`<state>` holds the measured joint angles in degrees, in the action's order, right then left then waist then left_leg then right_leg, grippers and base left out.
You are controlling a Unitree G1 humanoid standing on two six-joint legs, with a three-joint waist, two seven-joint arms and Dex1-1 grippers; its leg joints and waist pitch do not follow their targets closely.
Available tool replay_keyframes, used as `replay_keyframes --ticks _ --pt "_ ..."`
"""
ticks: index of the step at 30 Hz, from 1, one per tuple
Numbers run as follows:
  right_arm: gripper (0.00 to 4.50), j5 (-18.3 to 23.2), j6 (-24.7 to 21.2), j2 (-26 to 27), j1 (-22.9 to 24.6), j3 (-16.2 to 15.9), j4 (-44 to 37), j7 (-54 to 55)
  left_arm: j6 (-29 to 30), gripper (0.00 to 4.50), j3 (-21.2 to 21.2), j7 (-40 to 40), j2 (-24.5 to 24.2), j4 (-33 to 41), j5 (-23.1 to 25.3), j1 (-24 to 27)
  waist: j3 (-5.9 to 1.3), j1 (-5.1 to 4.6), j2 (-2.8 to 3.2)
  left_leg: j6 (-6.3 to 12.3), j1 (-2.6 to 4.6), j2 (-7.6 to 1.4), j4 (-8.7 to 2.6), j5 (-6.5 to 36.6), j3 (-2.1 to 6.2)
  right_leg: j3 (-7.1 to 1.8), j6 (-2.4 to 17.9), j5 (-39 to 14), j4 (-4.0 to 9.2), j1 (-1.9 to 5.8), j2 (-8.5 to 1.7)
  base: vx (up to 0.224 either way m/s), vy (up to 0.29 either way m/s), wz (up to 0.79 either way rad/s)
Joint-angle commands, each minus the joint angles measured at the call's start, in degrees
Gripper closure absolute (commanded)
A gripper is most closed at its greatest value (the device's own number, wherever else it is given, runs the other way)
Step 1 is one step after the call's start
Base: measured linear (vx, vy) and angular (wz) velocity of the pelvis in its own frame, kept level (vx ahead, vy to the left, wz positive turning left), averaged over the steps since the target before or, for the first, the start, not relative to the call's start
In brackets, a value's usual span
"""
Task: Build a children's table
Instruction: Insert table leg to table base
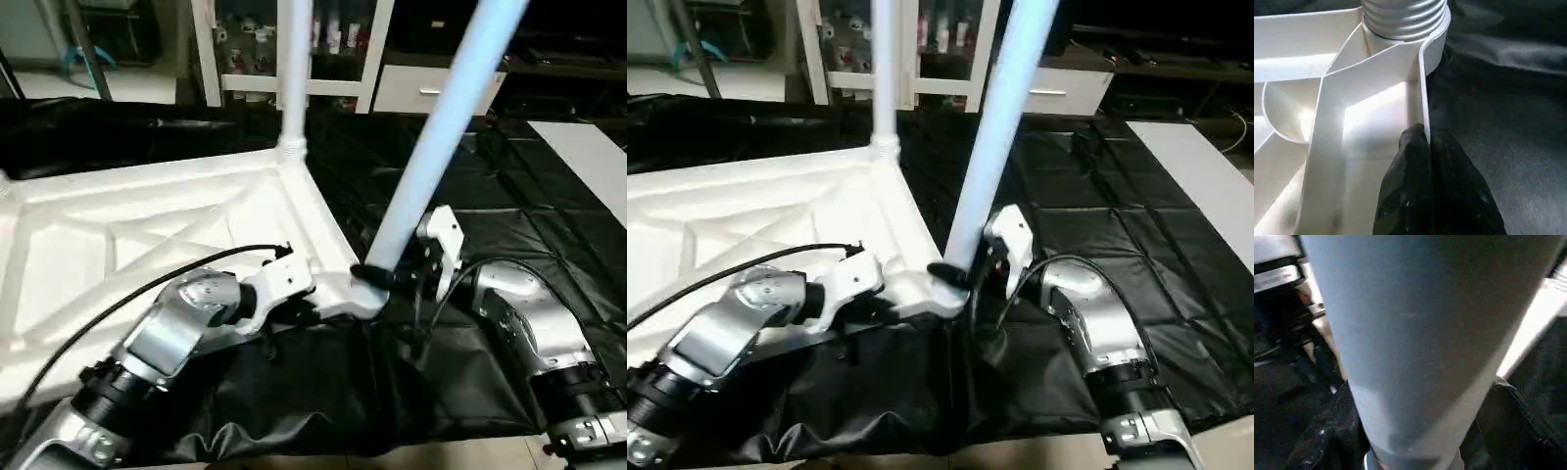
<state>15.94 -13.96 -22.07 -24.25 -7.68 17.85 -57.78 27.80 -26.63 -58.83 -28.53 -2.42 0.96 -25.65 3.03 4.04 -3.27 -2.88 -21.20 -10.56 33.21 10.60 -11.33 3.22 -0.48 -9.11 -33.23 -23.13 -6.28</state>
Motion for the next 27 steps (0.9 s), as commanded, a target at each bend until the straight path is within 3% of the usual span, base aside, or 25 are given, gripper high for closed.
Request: replay_keyframes --ticks 1,7,18,27 --pt "1.41 -1.48 0.18 -2.61 0.84 1.01 1.77 0.57 -1.09 4.5 -4.52 -5.81 -0.94 0.52 0.47 0.5 -3.46 -0.17 0.44 0.2 1.27 -2.66 -4.34 13.1 0.82 -1.94 12.01 -12.94 2.79 1.91 -1.81 0.0 0.0 0.0" --pt "1.57 -1.33 0.46 -3.77 1.17 0.03 1.06 -3.2 -4.21 4.5 -5.03 -8.18 -2.21 -0.69 0.18 -0.54 -3.52 -0.08 0.39 -0.59 1.22 -2.62 -4.29 14.52 0.94 -2.01 11.65 -13.17 2.73 1.9 -1.81 0.0 0.0 0.0" --pt "2.51 -1.69 1.85 -5.3 1.66 -1.36 1.28 -6.51 -7.02 4.5 -4.87 -9.18 -2.93 -3.9 0.82 -1.72 -3.48 0.69 0.28 -1.26 1.34 -2.62 -4.2 16.48 0.96 -2.11 10.59 -16.66 2.88 1.63 -1.89 0.0 0.0 0.0" --pt "2.59 -1.84 2.37 -5.53 1.79 -2.06 1.75 -7.69 -7.75 4.5 -4.97 -9.3 -2.71 -4.9 0.85 -1.98 -3.53 0.73 0.34 -1.4 1.25 -2.65 -4.2 16.72 1.05 -2.11 10.56 -16.65 2.8 1.65 -1.9 0.0 0.0 0.0"
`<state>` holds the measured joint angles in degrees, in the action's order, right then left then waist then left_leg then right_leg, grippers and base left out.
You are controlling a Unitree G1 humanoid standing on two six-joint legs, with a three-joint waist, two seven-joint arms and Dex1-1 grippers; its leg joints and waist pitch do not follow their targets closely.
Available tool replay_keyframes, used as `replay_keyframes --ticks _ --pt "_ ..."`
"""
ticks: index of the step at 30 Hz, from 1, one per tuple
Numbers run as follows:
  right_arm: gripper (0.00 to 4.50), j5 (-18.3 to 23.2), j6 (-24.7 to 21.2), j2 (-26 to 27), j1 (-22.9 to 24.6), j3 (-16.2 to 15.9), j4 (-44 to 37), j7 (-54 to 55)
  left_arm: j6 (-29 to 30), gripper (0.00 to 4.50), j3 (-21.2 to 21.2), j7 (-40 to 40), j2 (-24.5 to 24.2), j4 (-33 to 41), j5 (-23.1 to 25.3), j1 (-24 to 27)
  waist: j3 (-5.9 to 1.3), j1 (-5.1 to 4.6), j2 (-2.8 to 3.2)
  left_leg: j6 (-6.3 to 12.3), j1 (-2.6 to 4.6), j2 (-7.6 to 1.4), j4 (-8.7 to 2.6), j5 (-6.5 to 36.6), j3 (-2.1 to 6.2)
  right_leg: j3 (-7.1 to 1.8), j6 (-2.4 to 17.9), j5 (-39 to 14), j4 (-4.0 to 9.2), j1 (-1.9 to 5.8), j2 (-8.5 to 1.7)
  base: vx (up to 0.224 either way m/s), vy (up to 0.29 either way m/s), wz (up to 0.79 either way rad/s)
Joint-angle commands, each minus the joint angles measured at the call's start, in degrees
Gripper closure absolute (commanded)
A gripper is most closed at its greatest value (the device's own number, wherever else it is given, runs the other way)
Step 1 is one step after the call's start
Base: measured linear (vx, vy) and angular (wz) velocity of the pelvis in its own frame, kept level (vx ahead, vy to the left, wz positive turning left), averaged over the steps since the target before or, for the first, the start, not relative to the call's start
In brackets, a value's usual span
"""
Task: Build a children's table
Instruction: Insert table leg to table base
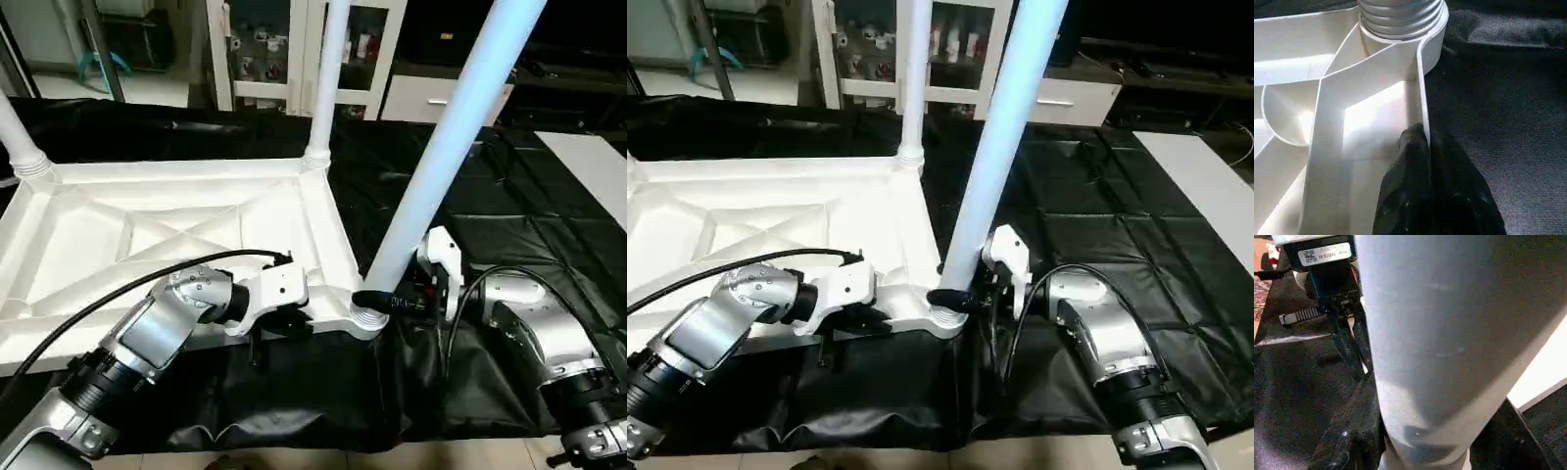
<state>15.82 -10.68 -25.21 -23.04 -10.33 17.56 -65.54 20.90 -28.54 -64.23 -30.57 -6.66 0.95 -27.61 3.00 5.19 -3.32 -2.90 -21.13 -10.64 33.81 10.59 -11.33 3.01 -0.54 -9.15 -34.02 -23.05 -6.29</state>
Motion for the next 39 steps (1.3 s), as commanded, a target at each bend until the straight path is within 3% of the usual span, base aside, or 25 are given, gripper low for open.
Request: replay_keyframes --ticks 1,4,7,9,11,14,15,16,18,19,21,23,24,28,29,30,31,32,33,34,35,36,37,38,39 --pt "2.59 -1.73 -0.91 -2.38 0.58 0.59 2.04 0.07 -0.85 4.5 -3.07 -3.9 -0.66 -0.67 0.87 -0.01 -3.54 -0.41 0.38 -1.36 1.18 -2.55 -4.77 16.6 1.04 -1.9 10.67 -16.44 3.55 1.59 -1.9 0.0 0.0 0.0" --pt "2.59 -2.14 -1.29 -1.45 0.5 0.98 3.41 2.37 -0.2 4.5 -2.69 -2.92 -0.21 -1.23 0.97 0.05 -3.54 -0.41 0.36 -1.26 1.13 -2.54 -4.76 16.25 1.02 -1.9 10.85 -15.9 3.5 1.63 -1.88 0.0 0.0 0.0" --pt "2.59 -5.57 -0.98 2.62 -1.57 3.12 9.83 15.56 2.25 4.5 -0.18 1.71 3.68 -3.37 -0.34 0.16 -3.3 -0.74 0.42 -2.34 1.07 -2.39 -4.93 18.36 1.1 -1.89 10.17 -19.54 3.93 1.36 -1.92 0.0 0.0 0.0" --pt "2.61 -6.9 -1.21 5.59 -3.27 4.83 14.08 24.4 4.0 4.5 1.46 5.63 6.98 -5.18 -0.92 0.05 -3.12 -1.47 0.38 -4.7 1.3 -2.2 -5.12 24.28 1.62 -1.55 7.86 -27.64 4.71 0.92 -2.02 0.0 0.0 0.0" --pt "2.61 -7.32 -1.2 6.8 -4.03 5.4 15.66 27.97 4.56 4.5 1.78 7.43 8.28 -6.06 -0.65 -0.14 -3.19 -2.27 0.25 -5.16 1.42 -2.21 -5.18 28.17 2.21 -1.14 5.74 -31.66 5.26 0.91 -2.02 -0.054 0.008 -0.07" --pt "2.61 -8.07 -0.72 8.76 -5.27 5.99 17.93 33.18 5.64 4.5 2.42 10.72 10.53 -7.46 -0.13 -0.64 -3.15 -3.4 0.72 -5.14 1.51 -2.18 -5.3 31.45 2.62 -0.73 5.02 -32.19 5.84 0.65 -1.86 -0.017 0.005 -0.02" --pt "2.61 -8.52 -0.06 11.8 -7.35 7.03 21.78 41.03 9.27 4.5 4.4 16.76 14.68 -9.42 0.62 -1.74 -3.28 -3.82 0.66 -4.92 1.28 -2.17 -5.38 31.82 2.83 -0.45 5.06 -31.81 5.88 1.07 -1.89 0.0 0.0 0.0" --pt "2.61 -8.64 0.17 12.71 -8.03 7.39 23.05 43.59 10.62 4.5 5.24 18.73 16.09 -10.06 0.77 -2.11 -3.13 -4.2 0.75 -5.22 1.17 -2.24 -5.45 31.85 2.75 -0.49 5.4 -31.44 5.81 0.9 -1.9 0.0 0.0 0.0" --pt "2.61 -8.75 0.59 14.14 -9.05 7.93 24.91 47.22 12.56 4.5 6.54 22.16 18.26 -11.08 1.17 -2.77 -3.01 -4.54 0.97 -5.29 1.94 -2.0 -5.09 34.75 3.11 0.39 4.06 -35.43 6.78 0.48 -2.02 0.0 0.0 0.0" --pt "2.61 -8.7 1.16 15.73 -10.26 9.06 27.19 52.23 13.98 4.5 8.03 26.02 20.62 -12.56 1.63 -3.62 -2.9 -4.68 1.39 -5.19 2.08 -1.92 -5.11 35.73 3.29 0.67 3.8 -35.8 7.16 0.41 -1.93 -0.05 0.023 -0.07" --pt "2.61 -7.49 1.95 18.77 -12.41 11.5 31.14 60.39 14.4 4.5 9.92 32.54 24.26 -15.56 2.51 -5.32 -2.97 -5.72 1.29 -4.93 1.89 -2.01 -5.43 37.88 3.8 1.67 3.53 -33.73 7.39 0.99 -1.63 0.0 0.0 0.0" --pt "2.61 -6.48 2.6 20.65 -13.65 12.9 33.42 64.59 13.38 4.5 11.17 36.13 26.42 -17.58 2.51 -6.41 -2.72 -6.07 1.78 -4.49 2.65 -2.13 -5.59 40.55 3.76 2.53 3.67 -32.64 7.95 0.93 -1.4 0.0 0.0 0.0" --pt "2.61 -6.13 3.25 21.74 -14.36 13.85 34.71 67.46 12.79 4.5 11.56 37.43 27.42 -18.57 2.75 -7.01 -2.69 -6.21 1.81 -4.13 2.41 -2.34 -5.81 41.11 3.85 2.92 3.65 -31.36 7.86 1.62 -1.64 0.0 0.0 0.0" --pt "2.62 -5.65 5.19 23.71 -15.68 14.51 36.53 69.24 12.34 4.5 11.27 37.41 28.2 -19.32 3.52 -7.68 -2.19 -6.5 2.02 -4.02 3.09 -2.31 -6.21 44.36 3.39 4.3 2.26 -34.02 8.88 1.21 -1.47 0.0 0.0 0.0" --pt "2.62 -5.55 5.37 23.86 -15.79 14.53 36.64 69.15 12.39 4.5 11.13 37.26 28.14 -19.25 3.67 -7.69 -2.11 -6.43 2.42 -4.34 2.25 -2.98 -7.49 45.93 3.35 4.42 2.56 -31.16 7.3 2.49 -1.16 0.0 0.0 0.0" --pt "2.62 -5.12 6.49 24.03 -16.01 14.55 36.64 67.69 12.64 4.5 10.8 36.6 27.58 -18.77 3.94 -7.46 -2.12 -5.81 2.49 -5.0 0.92 -3.77 -9.43 47.07 3.01 3.16 3.68 -25.98 4.28 3.7 -0.89 0.0 0.0 0.0" --pt "2.62 -4.15 7.5 24.14 -16.11 14.88 36.42 64.93 12.68 4.5 10.52 36.17 27.03 -18.6 4.13 -7.3 -2.03 -5.71 2.17 -5.14 1.3 -3.52 -9.38 47.19 2.54 3.04 3.86 -26.64 4.69 2.98 -0.82 0.0 0.0 0.0" --pt "2.62 -3.51 7.97 24.17 -16.13 15.12 36.21 63.15 12.59 4.5 10.42 36.02 26.74 -18.61 4.18 -7.22 -2.03 -5.91 1.39 -4.77 3.78 -2.07 -6.59 45.54 1.96 3.44 3.21 -34.59 8.16 0.14 -1.66 0.018 -0.055 0.11" --pt "2.62 -3.22 8.12 24.08 -16.06 15.21 35.8 62.09 12.43 4.5 10.41 35.93 26.52 -18.62 4.15 -7.1 -1.77 -6.51 1.01 -3.35 4.73 -0.89 -3.79 41.1 2.32 5.67 -0.29 -44.7 11.64 -0.43 -2.67 0.018 -0.055 0.11" --pt "2.62 -3.16 8.31 23.92 -15.94 15.31 35.48 61.84 12.24 4.5 10.32 35.81 26.31 -18.64 4.05 -7.03 -1.91 -6.59 1.38 -3.08 4.34 -0.95 -3.49 38.85 2.65 6.3 -1.36 -46.51 11.89 0.64 -3.37 0.0 0.0 0.0" --pt "2.62 -3.08 8.3 23.81 -15.88 15.35 35.26 61.5 12.13 4.5 10.25 35.68 26.17 -18.64 4.01 -6.99 -1.88 -6.47 2.91 -3.62 2.17 -2.5 -5.98 40.2 3.6 6.85 -1.44 -41.17 9.55 3.74 -3.08 0.0 0.0 0.0" --pt "2.06 -2.5 8.34 23.27 -15.55 15.42 34.0 59.37 11.76 4.5 9.84 34.88 25.52 -18.48 3.93 -6.83 -1.59 -4.88 4.33 -5.69 -2.37 -4.96 -12.01 48.78 3.27 4.84 2.7 -22.83 -1.47 8.03 -0.7 0.0 0.0 0.0" --pt "2.06 -2.2 8.07 22.86 -15.25 15.32 32.95 58.17 11.41 4.5 9.46 34.06 25.04 -18.13 3.94 -6.62 -1.69 -1.74 4.18 -5.32 -0.77 -4.46 -13.44 50.82 -0.29 4.13 4.84 -9.55 -3.9 4.82 1.1 0.0 0.0 0.0" --pt "1.85 -1.55 7.44 21.96 -14.57 15.06 30.61 55.6 10.66 4.5 8.64 32.26 24.01 -17.31 3.98 -6.13 -2.14 -3.87 1.27 -2.77 2.67 -3.48 -10.5 45.59 -0.04 1.67 4.73 -15.1 -1.03 2.57 -0.2 0.085 -0.12 0.24" --pt "1.74 -0.99 6.28 20.87 -13.85 14.65 28.08 52.87 10.17 4.5 7.72 30.26 22.88 -16.13 4.1 -5.59 -2.23 -2.07 -1.27 -1.85 5.71 -0.69 -1.45 30.88 0.93 0.23 1.54 -44.46 8.13 -2.18 -5.02 0.085 -0.12 0.24"
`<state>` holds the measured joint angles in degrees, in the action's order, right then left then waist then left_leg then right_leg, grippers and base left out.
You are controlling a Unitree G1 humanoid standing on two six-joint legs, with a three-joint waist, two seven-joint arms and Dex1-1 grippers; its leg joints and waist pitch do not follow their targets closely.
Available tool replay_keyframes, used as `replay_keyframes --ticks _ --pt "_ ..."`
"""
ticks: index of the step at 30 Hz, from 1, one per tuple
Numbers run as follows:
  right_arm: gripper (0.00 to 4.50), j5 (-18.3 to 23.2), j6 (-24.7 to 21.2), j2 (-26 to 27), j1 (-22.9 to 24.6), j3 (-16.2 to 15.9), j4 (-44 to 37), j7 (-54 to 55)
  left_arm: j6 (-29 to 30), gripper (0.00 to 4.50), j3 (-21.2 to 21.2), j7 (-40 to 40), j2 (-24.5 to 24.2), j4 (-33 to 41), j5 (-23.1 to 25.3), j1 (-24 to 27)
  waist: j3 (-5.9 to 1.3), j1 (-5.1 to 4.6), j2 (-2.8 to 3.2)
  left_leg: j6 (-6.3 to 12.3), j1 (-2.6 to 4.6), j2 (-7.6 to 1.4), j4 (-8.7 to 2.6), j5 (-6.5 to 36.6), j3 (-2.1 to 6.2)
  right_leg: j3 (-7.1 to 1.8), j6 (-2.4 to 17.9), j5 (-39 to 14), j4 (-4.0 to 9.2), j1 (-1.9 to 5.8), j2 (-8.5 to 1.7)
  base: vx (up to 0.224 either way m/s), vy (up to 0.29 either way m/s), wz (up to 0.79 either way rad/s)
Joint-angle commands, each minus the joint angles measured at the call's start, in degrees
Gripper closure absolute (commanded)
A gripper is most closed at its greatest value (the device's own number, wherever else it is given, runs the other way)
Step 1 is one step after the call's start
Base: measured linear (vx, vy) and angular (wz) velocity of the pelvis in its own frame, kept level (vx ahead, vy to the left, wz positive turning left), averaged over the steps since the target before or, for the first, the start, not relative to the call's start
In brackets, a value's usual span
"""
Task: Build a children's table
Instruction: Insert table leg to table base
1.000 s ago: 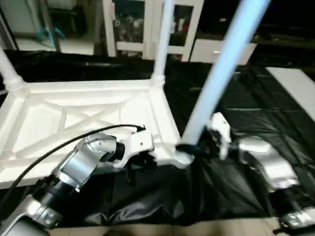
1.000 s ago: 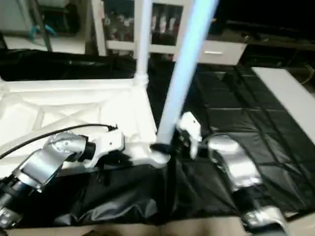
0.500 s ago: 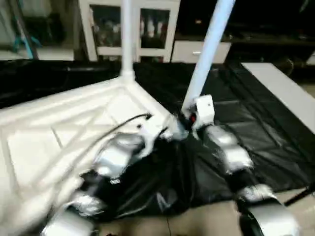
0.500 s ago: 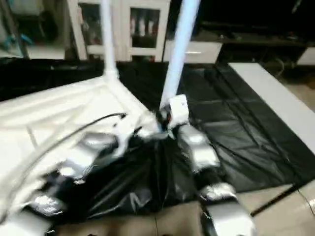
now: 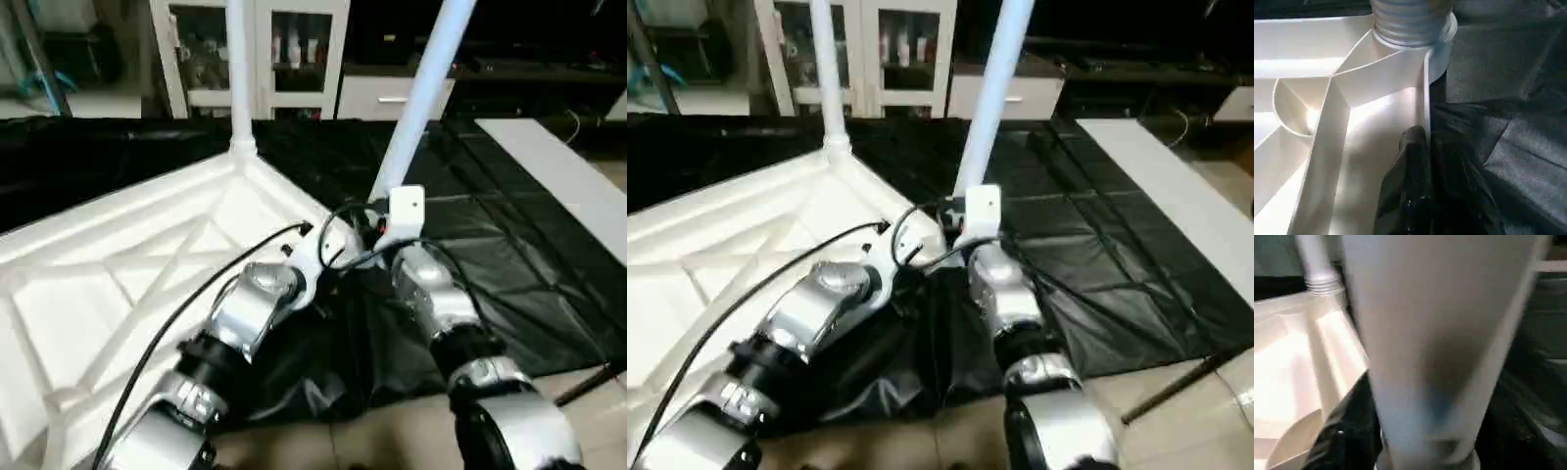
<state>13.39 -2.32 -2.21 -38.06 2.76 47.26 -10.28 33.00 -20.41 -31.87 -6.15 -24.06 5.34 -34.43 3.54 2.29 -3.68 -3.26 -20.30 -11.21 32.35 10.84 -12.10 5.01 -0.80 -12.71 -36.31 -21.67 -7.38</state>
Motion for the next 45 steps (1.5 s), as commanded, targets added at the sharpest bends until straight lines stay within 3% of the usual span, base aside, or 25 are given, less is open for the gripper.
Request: replay_keyframes --ticks 1,2,3,4,5,6,8,9,11,16,20,24,27,34,45 --pt "1.74 1.64 -2.66 -2.6 1.44 1.39 -2.62 -3.58 -2.0 4.5 -0.78 -2.89 -1.99 1.8 -0.22 1.43 -2.89 1.53 -0.98 -0.07 3.96 -0.07 1.87 22.71 1.63 -3.34 0.27 -48.55 11.5 -3.34 -5.62 0.111 -0.118 -0.05" --pt "1.66 2.04 -3.67 -3.23 1.89 1.08 -4.06 -5.39 -2.46 4.5 -1.34 -4.13 -2.69 2.57 -0.22 1.8 -4.1 2.67 -0.18 1.26 -1.51 -1.34 -1.44 9.23 3.11 -4.45 0.68 -41.75 8.52 2.24 -5.87 0.102 -0.043 -0.22" --pt "1.53 2.41 -5.85 -5.26 3.11 -0.2 -7.62 -10.19 -2.59 4.5 -2.35 -6.79 -4.38 4.3 -0.41 2.48 -4.35 2.84 0.96 0.13 -1.93 -1.98 -3.16 4.1 3.0 -2.75 2.68 -25.97 6.8 1.71 -2.76 0.102 -0.043 -0.22" --pt "1.42 2.65 -7.49 -6.79 3.99 -1.2 -10.12 -13.6 -2.9 4.5 -3.16 -8.92 -5.67 5.58 -0.61 2.98 -4.9 3.21 2.02 -0.15 -0.8 -2.33 -2.94 2.17 2.96 -2.37 5.83 -10.19 5.09 1.16 -1.34 0.105 -0.033 -0.13" --pt "1.33 2.83 -8.59 -7.8 4.5 -1.86 -11.58 -15.66 -3.39 4.5 -3.78 -10.54 -6.56 6.39 -0.78 3.28 -5.21 3.24 2.13 0.44 -0.52 -2.37 -2.76 1.84 2.89 -2.4 7.66 -3.59 4.6 1.14 -1.06 0.069 -0.02 -0.03" --pt "1.33 2.95 -9.81 -9.3 5.27 -2.83 -13.59 -18.43 -2.79 4.5 -4.37 -12.28 -7.7 7.65 -1.1 3.72 -4.94 2.78 2.11 0.21 -1.65 -1.83 -2.67 1.95 2.44 -2.52 10.96 4.92 3.7 1.44 -0.34 0.069 -0.02 -0.03" --pt "1.2 3.07 -10.77 -10.66 5.95 -3.59 -15.25 -20.46 -2.9 4.5 -4.86 -13.63 -8.69 8.57 -1.22 4.02 -5.08 2.92 2.04 0.47 -1.16 -1.64 -2.58 3.01 2.15 -2.5 12.81 7.82 3.76 1.56 -0.12 0.032 -0.005 -0.02" --pt "1.2 3.43 -13.2 -15.67 8.46 -6.41 -20.53 -27.75 -2.42 4.5 -5.86 -17.66 -11.65 11.29 -2.12 4.64 -4.9 3.28 2.09 1.5 -1.06 -1.66 -2.6 4.56 1.97 -2.59 13.86 7.7 3.98 1.83 -0.25 0.0 0.0 0.0" --pt "1.2 4.01 -14.91 -19.39 10.53 -8.26 -24.35 -33.3 -4.35 4.5 -7.0 -21.58 -14.34 13.25 -2.37 5.16 -4.8 3.59 2.07 2.18 -1.1 -1.93 -2.61 5.09 1.96 -2.7 13.57 7.28 3.96 2.08 -0.36 0.0 0.0 0.0" --pt "1.2 5.74 -15.95 -25.49 14.89 -9.91 -31.02 -43.28 -6.93 4.5 -8.82 -30.6 -20.24 18.12 -4.51 6.74 -4.22 3.87 2.17 -0.33 -0.61 -2.29 -3.37 12.3 2.1 -2.81 12.06 -5.23 5.16 1.63 -0.63 0.0 0.0 0.0" --pt "1.2 6.3 -16.75 -27.37 16.29 -10.02 -33.21 -46.91 -7.94 4.5 -8.91 -31.9 -21.47 18.5 -4.6 6.81 -3.99 3.88 2.1 -1.51 -0.28 -2.3 -3.63 15.72 2.1 -3.11 10.97 -10.23 5.67 1.1 -0.6 0.0 0.0 0.0" --pt "1.2 6.5 -17.05 -31.11 18.0 -12.48 -35.39 -52.5 -9.56 4.5 -9.51 -33.68 -22.71 17.39 -4.47 6.23 -3.94 4.09 1.96 -1.65 -0.16 -2.35 -3.66 16.71 2.07 -3.61 10.01 -12.53 5.85 0.85 -0.48 0.0 0.0 0.0" --pt "1.2 5.89 -16.97 -32.09 18.34 -13.2 -35.73 -54.29 -10.17 4.5 -9.76 -34.35 -22.98 16.94 -4.36 5.93 -3.99 3.89 1.77 -1.64 -0.39 -2.19 -3.62 16.7 2.08 -3.61 9.71 -13.44 5.81 0.88 -0.54 0.0 0.0 0.0" --pt "1.2 0.6 -12.11 -33.29 18.07 -15.99 -32.41 -55.11 -11.53 4.5 -10.06 -35.1 -22.93 16.16 -4.25 5.46 -4.05 3.95 1.48 -1.22 -0.45 -2.13 -3.33 15.5 1.97 -3.65 9.96 -13.48 5.77 0.84 -0.6 0.0 0.0 0.0" --pt "1.2 -2.71 -6.88 -29.09 14.89 -17.44 -26.78 -53.19 -12.05 4.5 -10.41 -35.09 -22.66 15.94 -3.97 5.57 -4.14 3.78 1.45 -1.22 -0.41 -2.11 -3.27 15.77 2.02 -3.57 10.48 -13.42 5.64 0.85 -0.51 0.0 0.0 0.0"
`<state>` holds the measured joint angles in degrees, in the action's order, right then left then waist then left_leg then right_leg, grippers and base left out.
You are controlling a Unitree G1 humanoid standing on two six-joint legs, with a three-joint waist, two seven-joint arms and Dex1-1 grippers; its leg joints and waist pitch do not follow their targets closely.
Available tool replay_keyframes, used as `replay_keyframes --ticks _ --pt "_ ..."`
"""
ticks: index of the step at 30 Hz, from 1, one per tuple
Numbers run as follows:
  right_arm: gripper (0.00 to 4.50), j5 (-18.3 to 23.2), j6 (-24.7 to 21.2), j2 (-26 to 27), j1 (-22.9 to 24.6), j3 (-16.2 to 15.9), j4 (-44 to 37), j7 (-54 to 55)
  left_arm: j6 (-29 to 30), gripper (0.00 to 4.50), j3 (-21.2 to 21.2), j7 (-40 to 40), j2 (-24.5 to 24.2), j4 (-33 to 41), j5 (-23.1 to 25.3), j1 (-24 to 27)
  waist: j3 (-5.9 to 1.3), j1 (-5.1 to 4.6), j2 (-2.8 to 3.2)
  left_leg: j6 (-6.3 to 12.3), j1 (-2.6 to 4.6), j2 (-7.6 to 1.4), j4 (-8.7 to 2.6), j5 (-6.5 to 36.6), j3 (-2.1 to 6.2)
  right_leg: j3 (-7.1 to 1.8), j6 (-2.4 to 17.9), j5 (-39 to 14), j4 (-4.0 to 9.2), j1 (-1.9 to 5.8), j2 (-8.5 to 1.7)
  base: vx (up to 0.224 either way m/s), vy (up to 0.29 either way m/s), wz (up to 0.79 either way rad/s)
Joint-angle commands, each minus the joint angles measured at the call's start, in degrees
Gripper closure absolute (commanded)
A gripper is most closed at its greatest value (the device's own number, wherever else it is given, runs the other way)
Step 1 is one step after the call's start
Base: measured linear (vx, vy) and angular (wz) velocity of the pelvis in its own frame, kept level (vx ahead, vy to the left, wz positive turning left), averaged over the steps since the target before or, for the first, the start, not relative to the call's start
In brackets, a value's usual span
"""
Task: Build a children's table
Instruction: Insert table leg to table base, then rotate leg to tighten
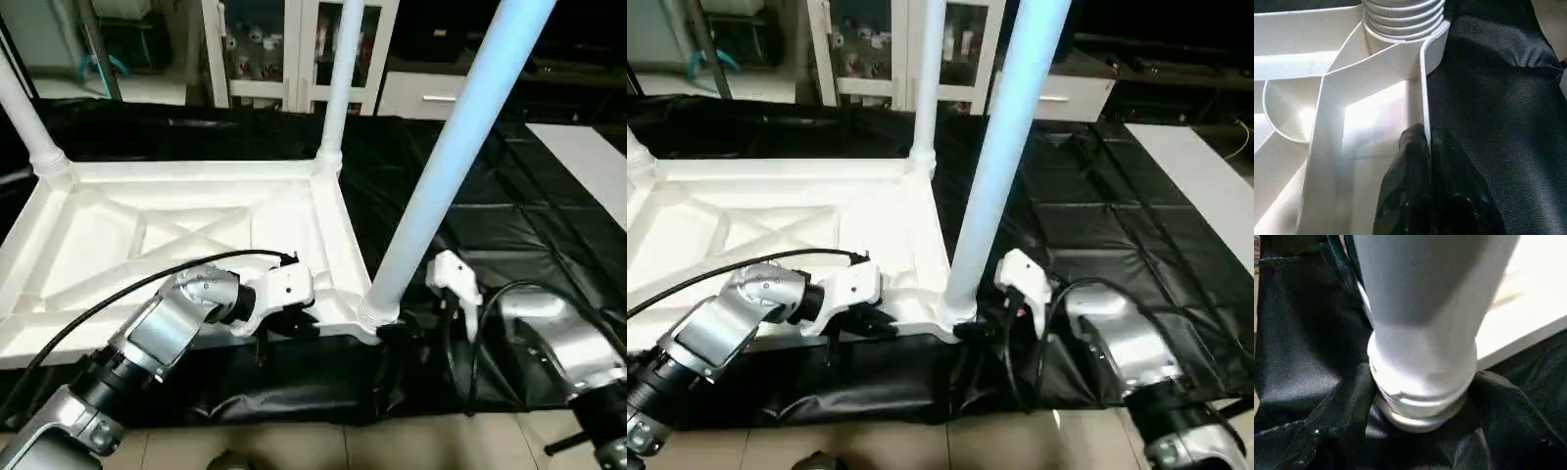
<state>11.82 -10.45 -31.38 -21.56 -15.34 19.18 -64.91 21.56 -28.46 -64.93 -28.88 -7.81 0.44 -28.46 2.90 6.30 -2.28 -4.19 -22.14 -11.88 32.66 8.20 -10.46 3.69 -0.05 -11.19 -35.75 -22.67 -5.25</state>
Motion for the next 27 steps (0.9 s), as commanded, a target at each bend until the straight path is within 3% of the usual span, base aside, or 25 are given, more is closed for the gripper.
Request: replay_keyframes --ticks 1,2,9,27 --pt "1.2 -1.12 1.39 0.18 -1.67 0.68 1.43 1.44 -0.6 4.5 -2.36 -2.02 0.06 -0.31 0.93 -0.4 -3.51 -0.29 0.05 -0.25 1.4 -1.42 -3.55 18.14 0.35 -2.26 9.75 -14.7 5.06 1.87 -2.6 0.0 0.0 0.0" --pt "1.2 -0.87 1.56 0.41 -1.76 0.85 1.54 1.39 -0.54 4.5 -2.36 -2.01 0.0 -0.22 0.96 -0.33 -3.54 -0.27 -0.32 -0.15 1.39 -1.44 -3.53 18.04 0.31 -2.25 9.73 -14.71 5.08 1.87 -2.64 0.0 0.0 0.0" --pt "1.2 0.82 1.76 1.17 -2.12 3.01 1.92 0.47 -0.06 4.5 -2.18 -1.92 -0.22 0.57 0.95 0.44 -3.54 -0.23 -0.16 -0.04 1.41 -1.44 -3.52 17.9 0.35 -2.26 9.84 -14.2 4.94 1.88 -2.6 0.0 0.0 0.0" --pt "1.2 2.08 3.76 3.11 -2.77 3.08 4.0 -2.71 0.07 4.5 -2.2 -2.32 -0.28 -0.13 1.37 0.09 -3.73 -0.09 -0.11 0.51 1.43 -1.42 -3.3 16.3 0.28 -2.22 10.88 -11.49 4.56 2.03 -2.55 0.0 0.0 0.0"
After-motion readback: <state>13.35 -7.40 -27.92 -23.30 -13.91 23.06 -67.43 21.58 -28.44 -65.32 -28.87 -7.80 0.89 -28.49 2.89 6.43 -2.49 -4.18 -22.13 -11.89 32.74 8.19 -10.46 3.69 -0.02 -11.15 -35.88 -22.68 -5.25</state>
